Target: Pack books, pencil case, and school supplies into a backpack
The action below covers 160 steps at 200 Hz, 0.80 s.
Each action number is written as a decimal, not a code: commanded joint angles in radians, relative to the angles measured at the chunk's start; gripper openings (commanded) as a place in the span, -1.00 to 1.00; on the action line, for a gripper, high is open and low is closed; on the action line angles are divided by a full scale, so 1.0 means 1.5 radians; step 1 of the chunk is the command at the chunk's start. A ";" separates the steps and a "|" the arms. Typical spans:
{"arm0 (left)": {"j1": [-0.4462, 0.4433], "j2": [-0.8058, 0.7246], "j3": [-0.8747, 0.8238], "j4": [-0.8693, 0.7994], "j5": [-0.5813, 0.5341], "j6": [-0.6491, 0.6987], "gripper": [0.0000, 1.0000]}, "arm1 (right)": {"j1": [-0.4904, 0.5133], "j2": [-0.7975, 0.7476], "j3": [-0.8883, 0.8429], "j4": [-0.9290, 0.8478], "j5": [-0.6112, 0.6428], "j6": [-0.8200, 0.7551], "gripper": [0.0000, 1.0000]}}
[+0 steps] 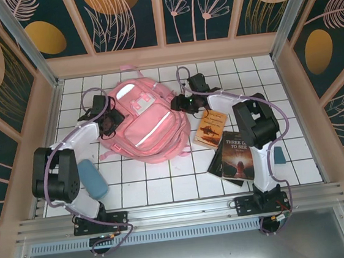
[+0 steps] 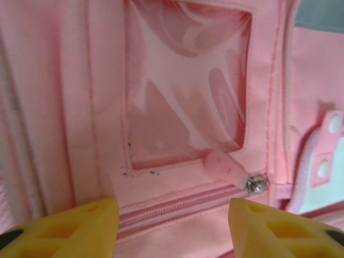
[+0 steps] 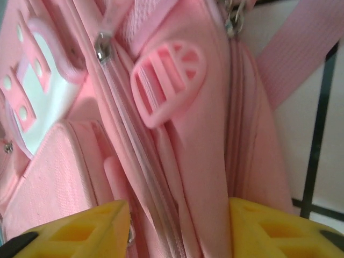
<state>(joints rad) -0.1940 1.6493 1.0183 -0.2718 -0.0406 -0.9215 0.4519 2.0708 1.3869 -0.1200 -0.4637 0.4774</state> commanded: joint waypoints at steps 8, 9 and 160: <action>0.006 0.086 0.059 0.037 0.049 0.027 0.12 | 0.023 -0.046 -0.095 0.014 -0.035 0.025 -0.14; 0.006 0.089 0.063 0.036 0.050 0.028 0.12 | 0.024 -0.048 -0.099 0.016 -0.035 0.027 -0.15; -0.066 0.119 0.354 -0.222 -0.101 0.298 0.64 | -0.073 -0.253 -0.217 0.014 0.059 -0.014 0.67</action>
<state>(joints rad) -0.1974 1.9133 1.5082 -0.4164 0.0158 -0.5766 0.3622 1.7077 1.0771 -0.0605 -0.4225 0.5007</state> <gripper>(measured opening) 0.817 0.794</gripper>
